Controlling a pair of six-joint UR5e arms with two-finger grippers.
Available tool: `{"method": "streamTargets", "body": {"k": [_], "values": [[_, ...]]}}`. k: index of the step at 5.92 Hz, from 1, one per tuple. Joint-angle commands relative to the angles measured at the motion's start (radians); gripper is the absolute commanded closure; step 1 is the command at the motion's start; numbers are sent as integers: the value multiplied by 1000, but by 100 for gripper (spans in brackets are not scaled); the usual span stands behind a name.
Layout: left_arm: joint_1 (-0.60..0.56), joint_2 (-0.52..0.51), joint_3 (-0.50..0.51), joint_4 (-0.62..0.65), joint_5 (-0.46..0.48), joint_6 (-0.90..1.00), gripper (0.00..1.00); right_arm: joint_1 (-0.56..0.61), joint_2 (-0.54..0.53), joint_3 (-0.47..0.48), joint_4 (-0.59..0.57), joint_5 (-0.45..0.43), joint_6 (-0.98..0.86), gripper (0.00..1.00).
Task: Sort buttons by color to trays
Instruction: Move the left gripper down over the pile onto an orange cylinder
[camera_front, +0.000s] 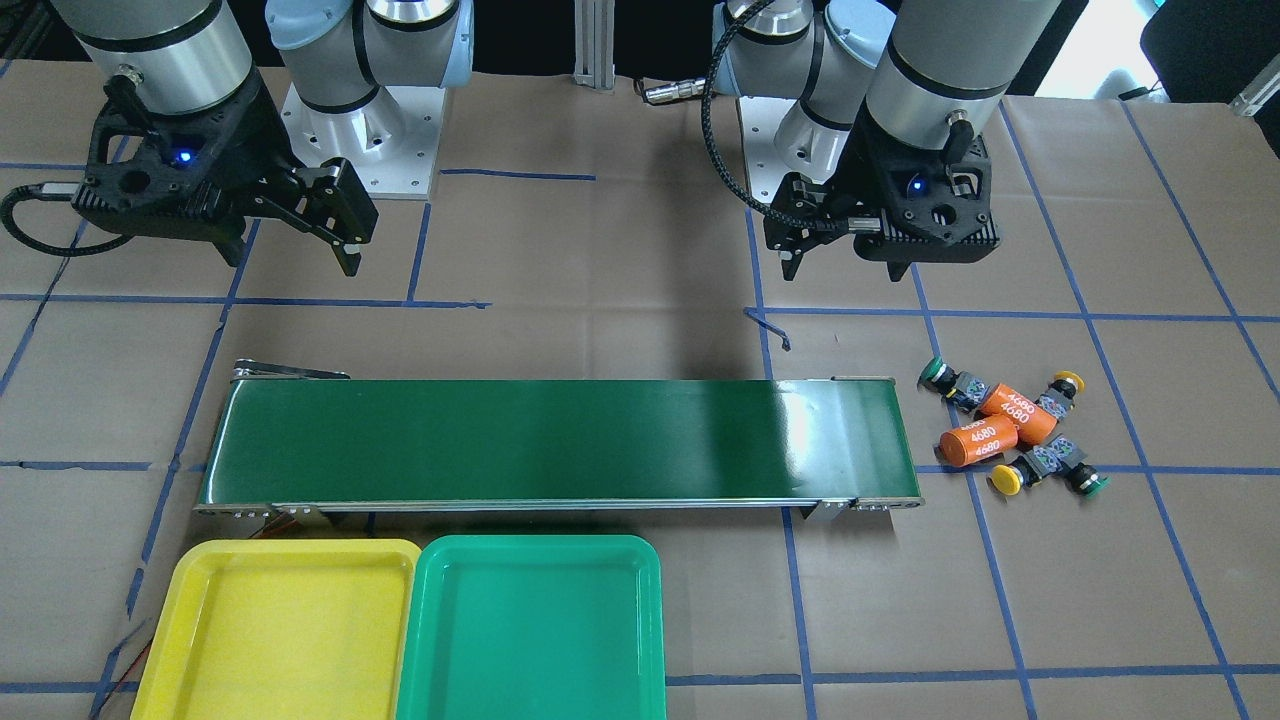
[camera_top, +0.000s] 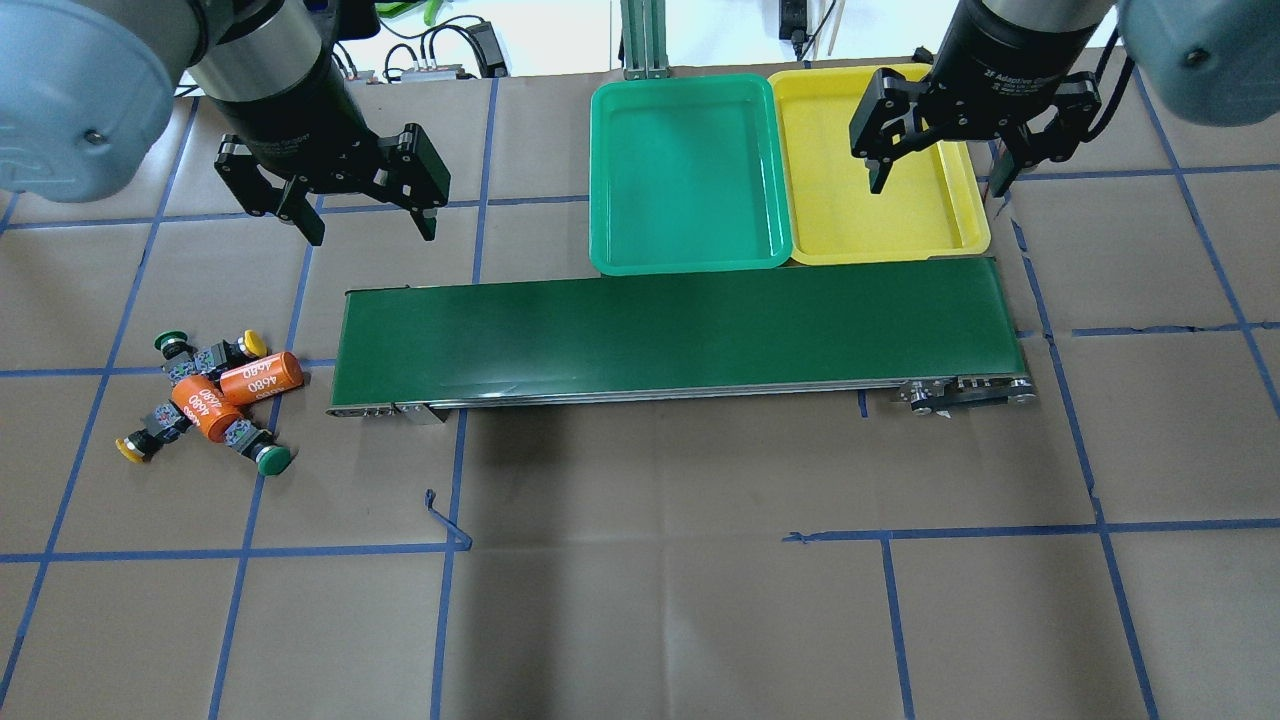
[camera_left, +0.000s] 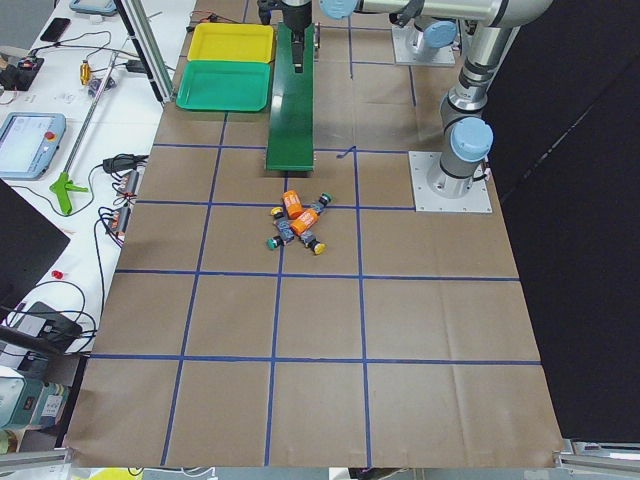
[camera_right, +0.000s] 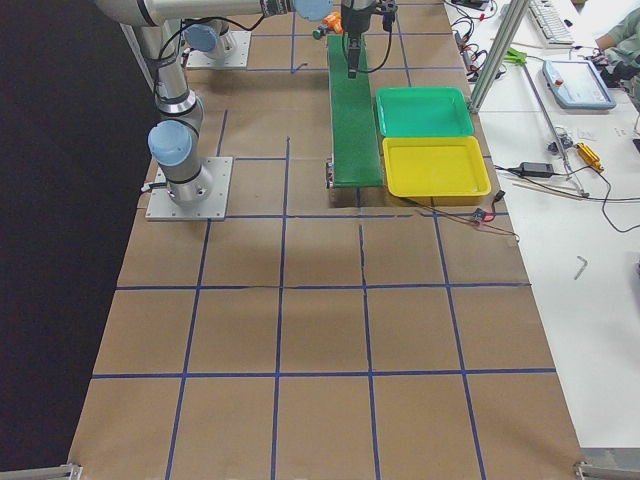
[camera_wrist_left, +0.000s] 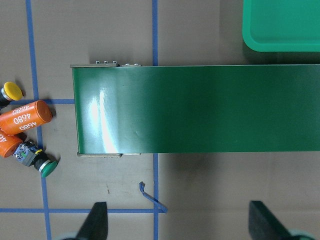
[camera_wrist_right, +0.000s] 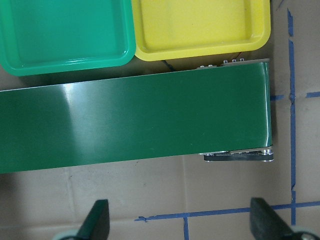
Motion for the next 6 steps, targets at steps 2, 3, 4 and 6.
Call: {"method": "streamTargets", "body": {"k": [2,3,4,6], "values": [[27,6,1,-20,13,8,1,0,-1,-1,0,0,-2,0],[96,-5,-8,-18,5,83,1,0,1,-1,0,0,0,0],[150,-17,-31,-21,11,270,2,0,0,-1,0,0,0,0],[288,-92,-43,15,10,605,2,0,-2,-1,0,0,0,0]]}}
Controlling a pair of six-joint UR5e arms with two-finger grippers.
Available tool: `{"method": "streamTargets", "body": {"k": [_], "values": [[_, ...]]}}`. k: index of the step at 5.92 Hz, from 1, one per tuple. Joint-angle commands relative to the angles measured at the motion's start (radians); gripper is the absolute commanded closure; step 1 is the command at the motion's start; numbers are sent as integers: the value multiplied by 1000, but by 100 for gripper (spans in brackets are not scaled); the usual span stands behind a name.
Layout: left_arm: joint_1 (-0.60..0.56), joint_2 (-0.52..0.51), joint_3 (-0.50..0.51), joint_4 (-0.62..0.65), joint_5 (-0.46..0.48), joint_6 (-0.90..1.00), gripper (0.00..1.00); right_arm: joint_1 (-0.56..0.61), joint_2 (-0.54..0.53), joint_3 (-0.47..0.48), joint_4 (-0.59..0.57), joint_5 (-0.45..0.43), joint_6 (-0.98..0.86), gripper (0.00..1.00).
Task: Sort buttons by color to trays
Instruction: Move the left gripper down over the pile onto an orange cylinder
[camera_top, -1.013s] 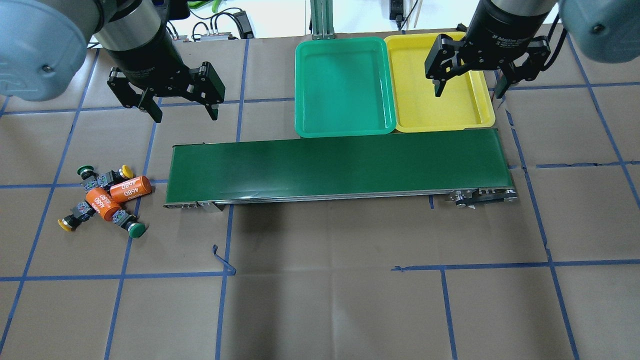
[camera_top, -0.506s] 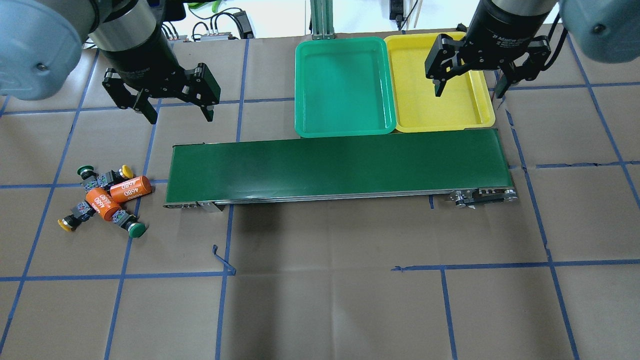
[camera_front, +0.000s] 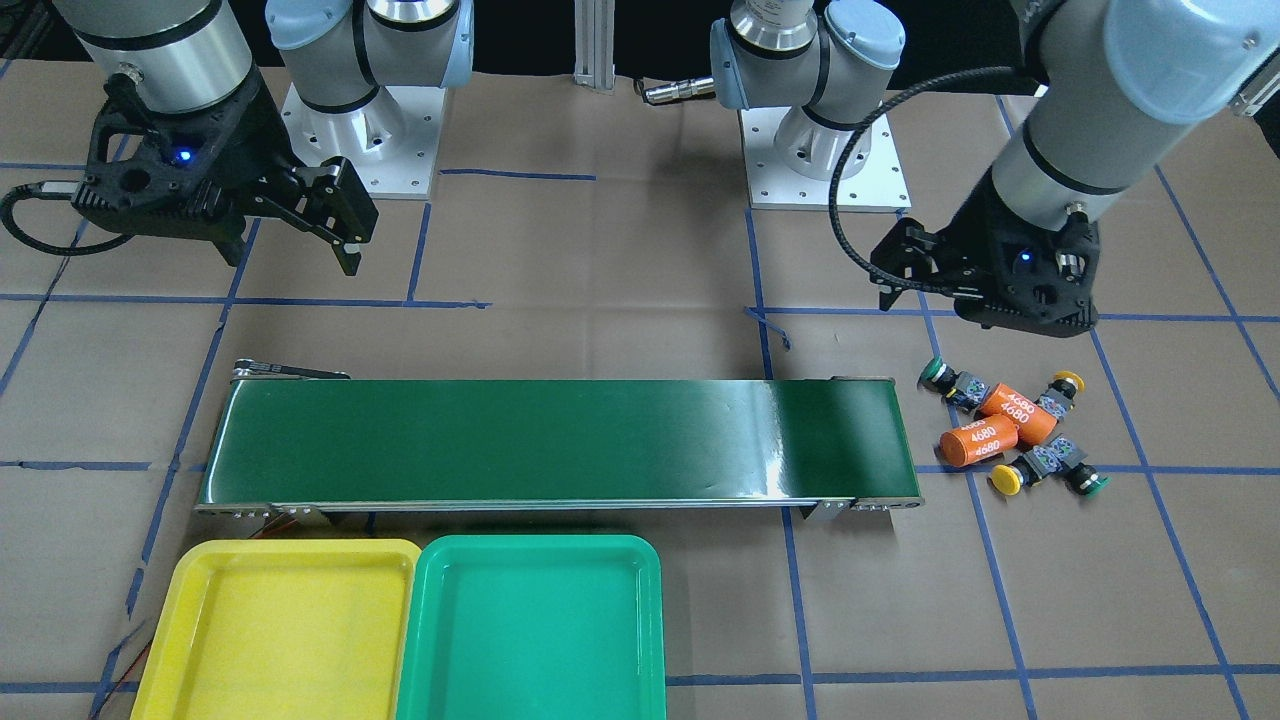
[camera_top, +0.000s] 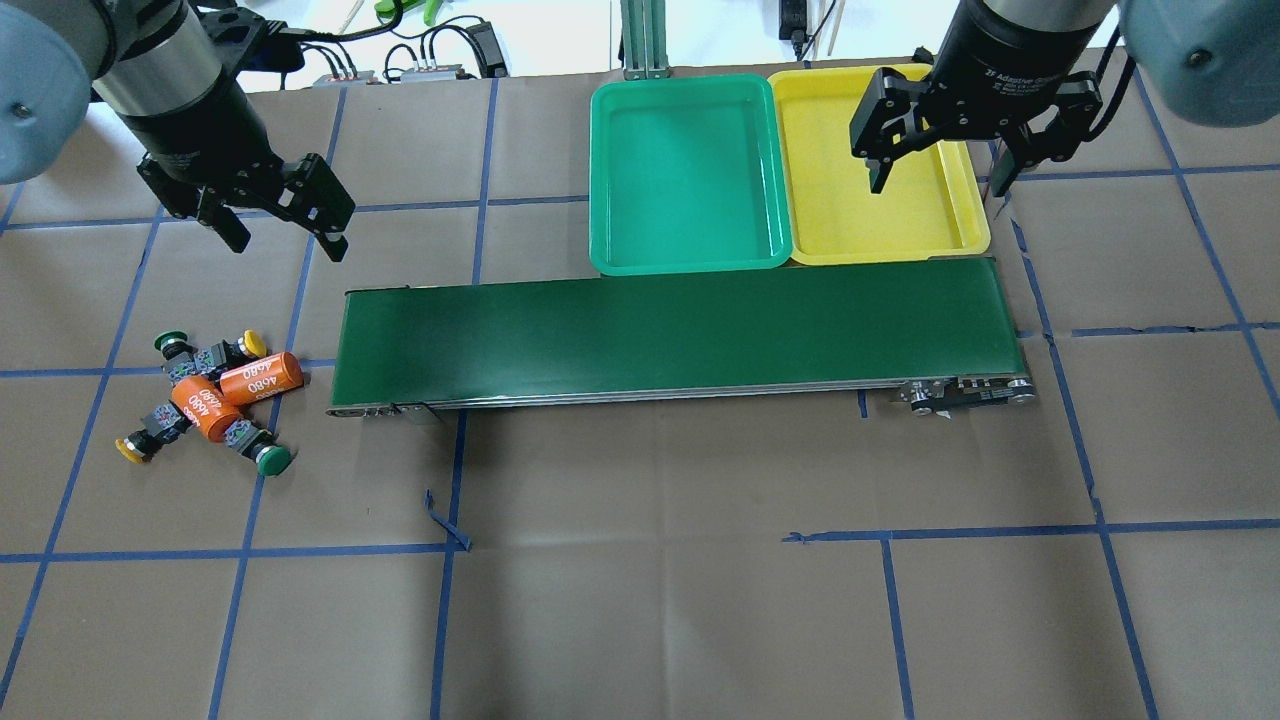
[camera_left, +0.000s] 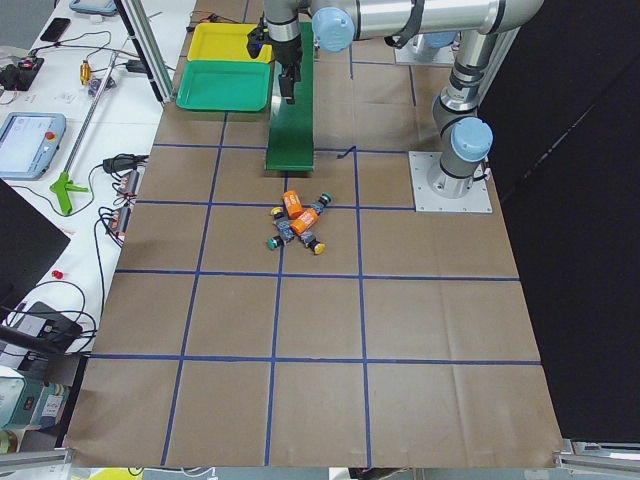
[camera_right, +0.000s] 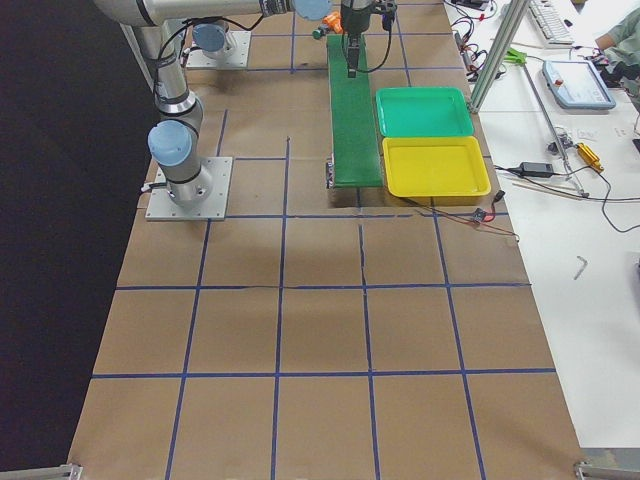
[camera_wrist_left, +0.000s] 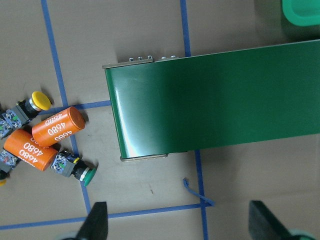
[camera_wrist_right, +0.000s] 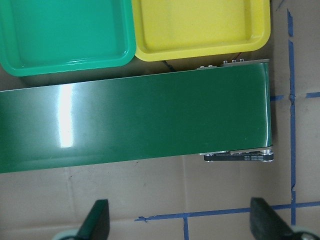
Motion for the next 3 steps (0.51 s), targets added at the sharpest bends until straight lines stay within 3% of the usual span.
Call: {"method": "streamTargets", "body": {"k": [1,3], "values": [[125,-68,-15,35,0,305,2,0,-1,1,0,0,0,0],[218,-166,-55,175,-11,614,2,0,-1,2,0,0,0,0]]}}
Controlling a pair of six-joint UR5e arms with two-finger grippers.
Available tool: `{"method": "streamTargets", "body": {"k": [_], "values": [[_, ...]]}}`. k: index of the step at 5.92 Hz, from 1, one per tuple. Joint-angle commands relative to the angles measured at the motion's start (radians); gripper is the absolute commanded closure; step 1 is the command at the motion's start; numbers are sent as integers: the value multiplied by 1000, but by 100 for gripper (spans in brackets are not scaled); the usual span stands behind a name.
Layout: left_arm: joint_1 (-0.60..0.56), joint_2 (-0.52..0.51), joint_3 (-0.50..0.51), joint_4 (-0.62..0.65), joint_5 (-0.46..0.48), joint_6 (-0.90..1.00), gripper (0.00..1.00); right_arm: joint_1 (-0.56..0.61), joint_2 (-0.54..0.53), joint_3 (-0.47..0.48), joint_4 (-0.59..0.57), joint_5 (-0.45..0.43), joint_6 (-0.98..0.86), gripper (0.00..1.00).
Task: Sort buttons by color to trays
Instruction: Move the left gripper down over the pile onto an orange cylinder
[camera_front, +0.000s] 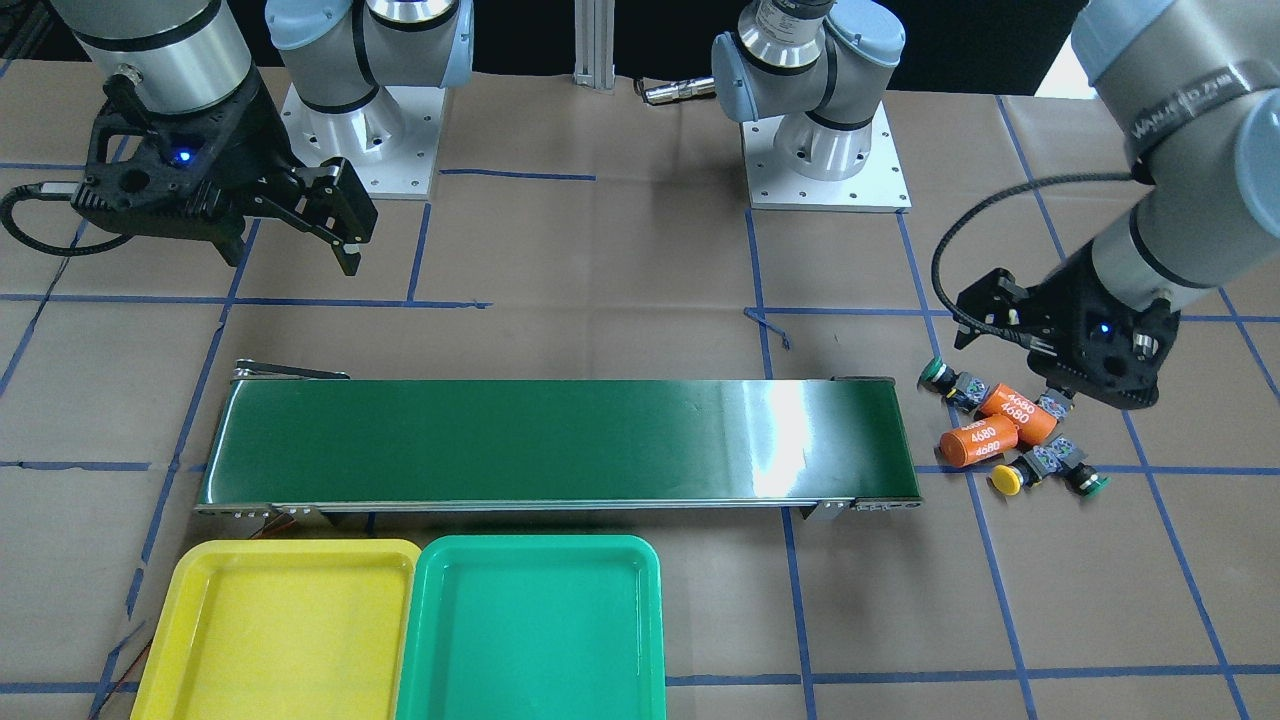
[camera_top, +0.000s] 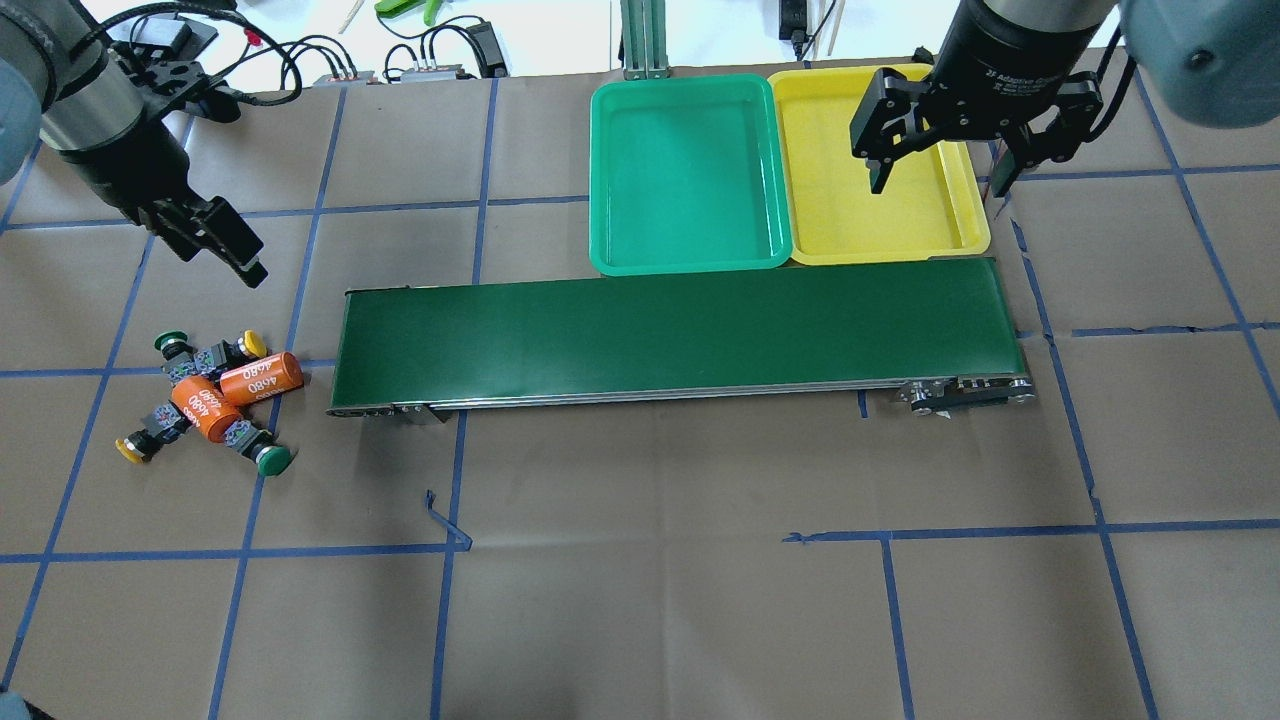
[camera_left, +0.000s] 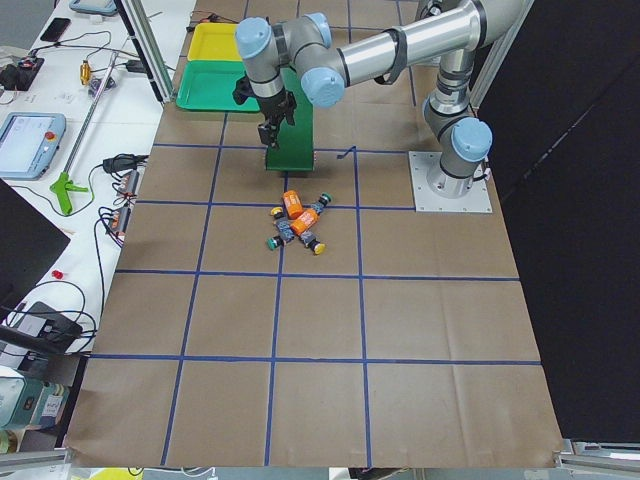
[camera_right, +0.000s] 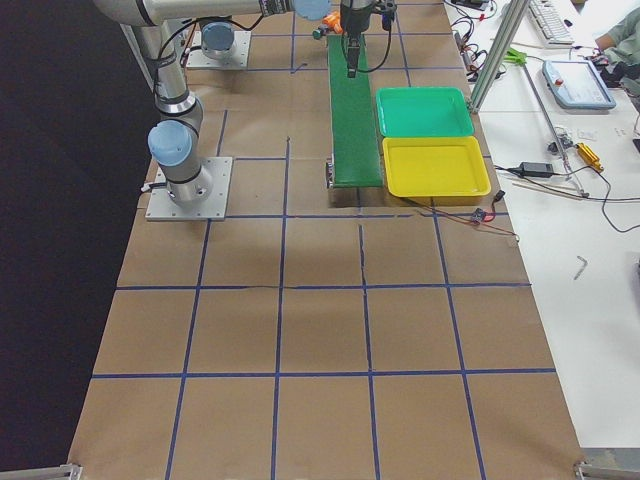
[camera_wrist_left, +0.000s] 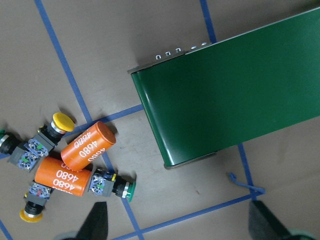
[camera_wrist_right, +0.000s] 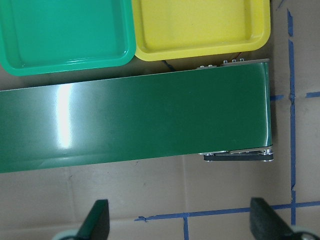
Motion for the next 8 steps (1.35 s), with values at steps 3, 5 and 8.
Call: {"method": "streamTargets", "body": {"k": [3,5,8], "values": [[53,-118,-130,157,-5,339,3,-2,-2,2,0,0,-1,0],[63,-174,-196,281,-3,459,3,0,-2,2,0,0,-2,0],[65,-215,-221,352,7,502,19,0,0,3,0,0,-3,0]]}}
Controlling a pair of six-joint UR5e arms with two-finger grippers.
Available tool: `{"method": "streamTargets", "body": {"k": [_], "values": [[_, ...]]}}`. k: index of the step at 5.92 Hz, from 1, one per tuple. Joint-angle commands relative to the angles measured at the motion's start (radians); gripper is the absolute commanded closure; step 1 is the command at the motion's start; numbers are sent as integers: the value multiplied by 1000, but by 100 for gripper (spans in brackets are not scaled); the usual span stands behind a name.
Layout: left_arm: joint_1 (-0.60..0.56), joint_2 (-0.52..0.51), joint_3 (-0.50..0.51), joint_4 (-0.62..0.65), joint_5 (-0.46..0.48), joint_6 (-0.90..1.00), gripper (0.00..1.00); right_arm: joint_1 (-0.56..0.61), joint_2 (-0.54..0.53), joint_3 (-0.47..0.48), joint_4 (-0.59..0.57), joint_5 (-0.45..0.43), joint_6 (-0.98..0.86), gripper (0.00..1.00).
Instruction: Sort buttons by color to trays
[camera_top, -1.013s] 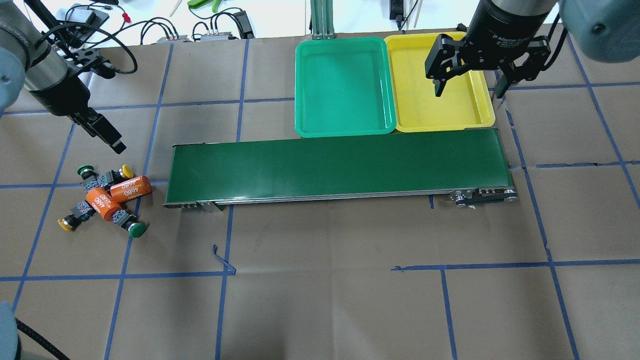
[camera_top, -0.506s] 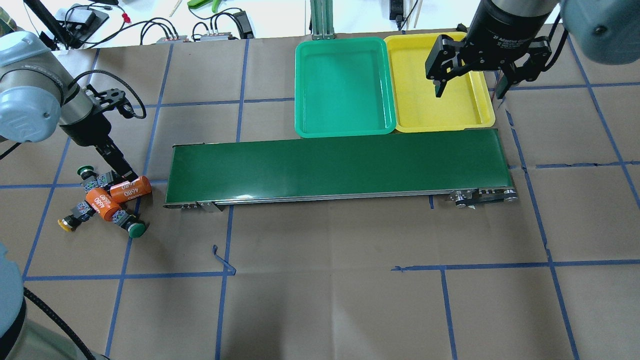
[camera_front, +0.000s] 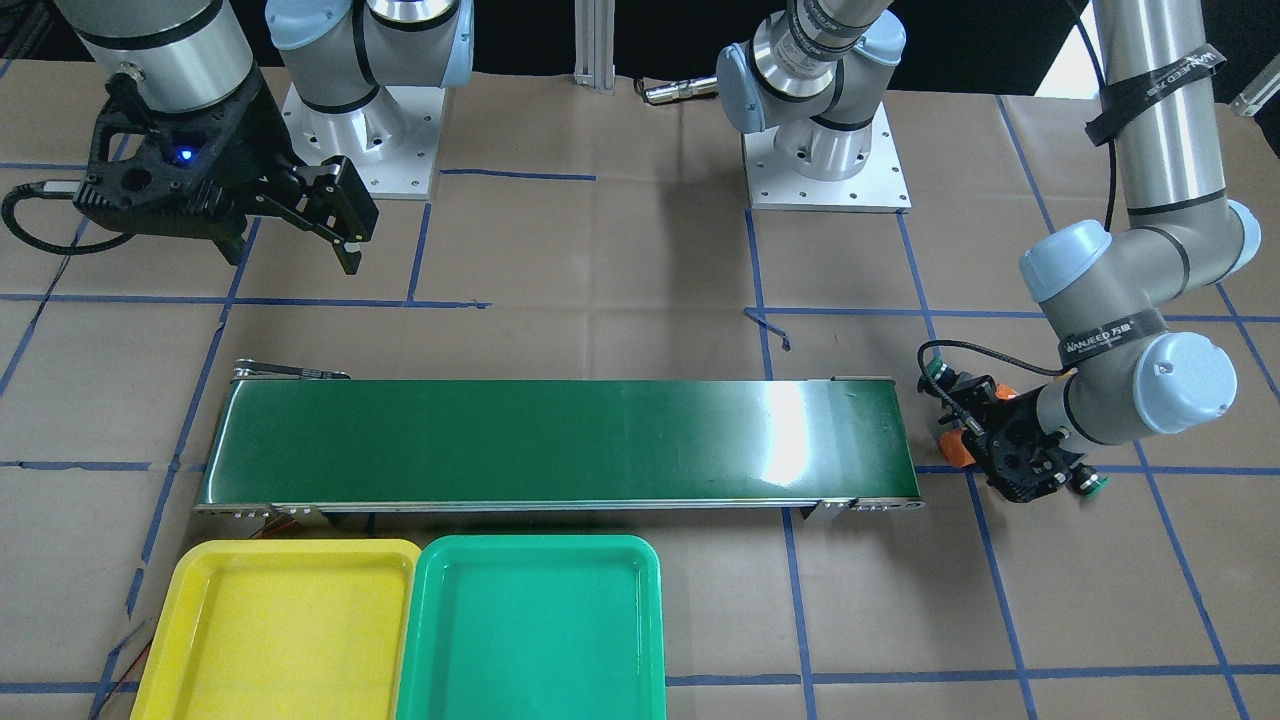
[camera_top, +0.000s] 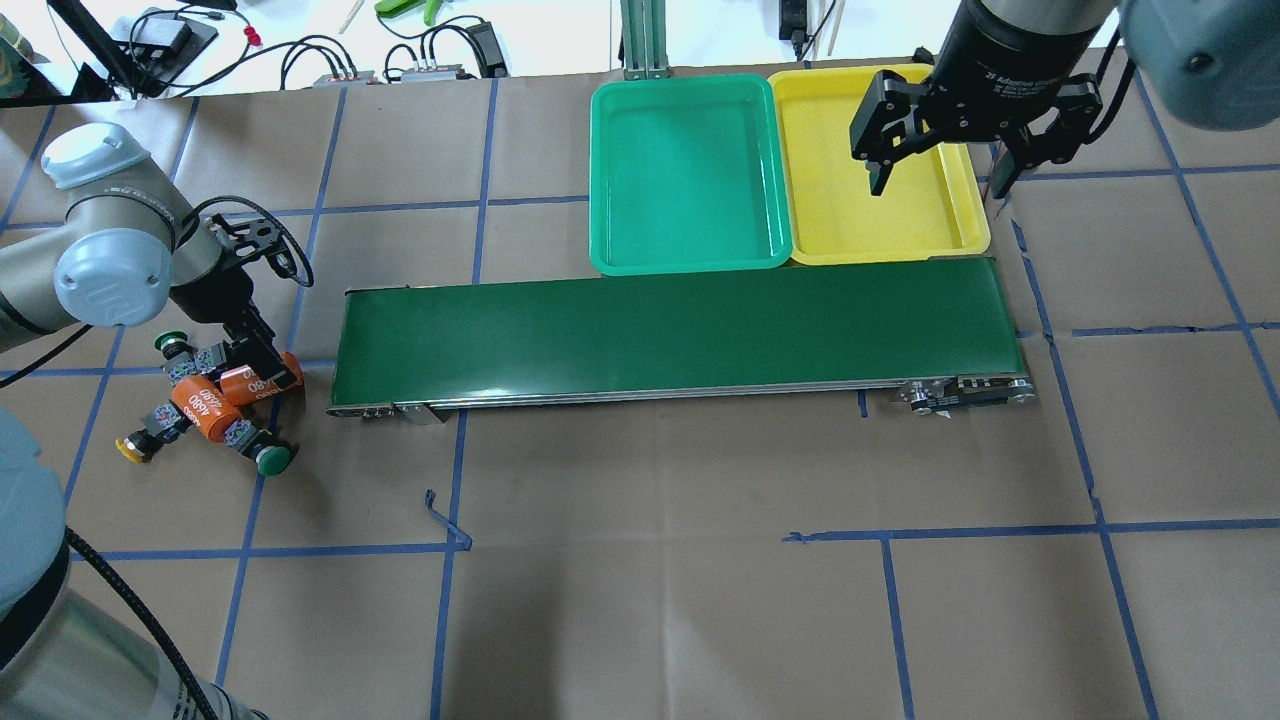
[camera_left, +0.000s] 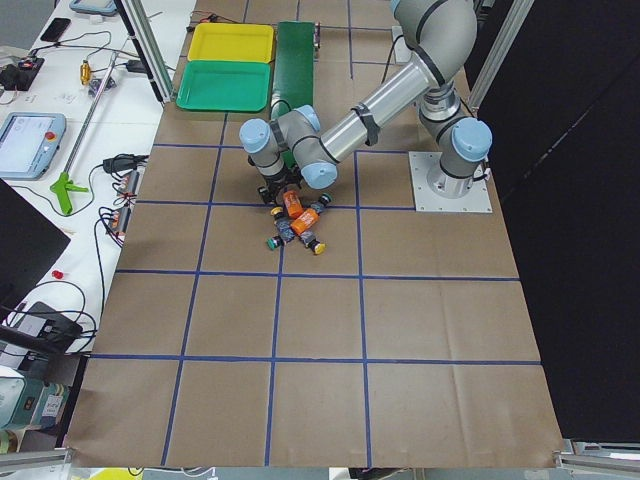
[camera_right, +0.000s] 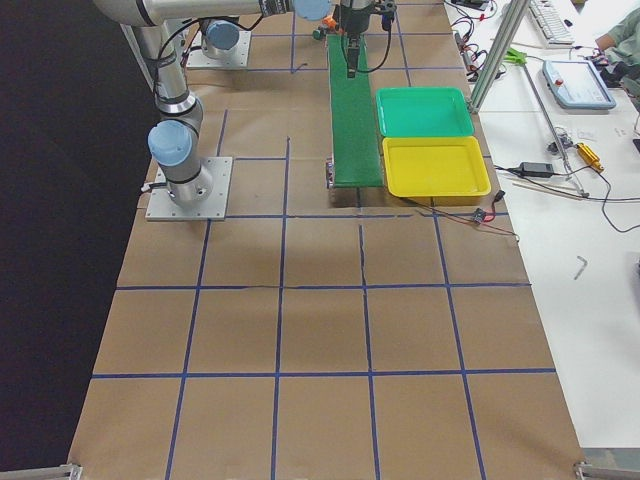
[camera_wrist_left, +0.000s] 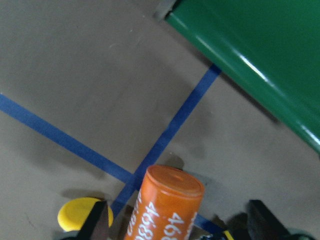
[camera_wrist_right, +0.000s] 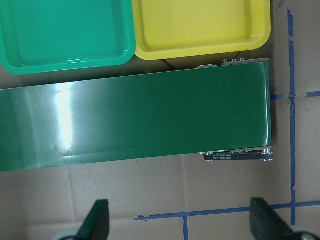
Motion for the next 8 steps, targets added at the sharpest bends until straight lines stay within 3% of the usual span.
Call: {"method": "streamTargets", "body": {"k": [1,2,4,5,6,7,8], "values": [[-1,3,-7,-7,3,39,41,0,0,0,0,0,-1,0],[1,0,-10,-8,4,40,51,0,0,0,0,0,-1,0],[-1,-6,-13,-7,3,39,49,0,1,0,0,0,-2,0],[-1,-3,-4,-10,3,37,56,0,1,0,0,0,-2,0],[-1,11,8,-40,6,25,84,0,1,0,0,0,-2,0],[-1,14,13,-53,7,26,99,0,1,0,0,0,-2,0],[-7,29,30,-56,-2,28,100,0,1,0,0,0,-2,0]]}}
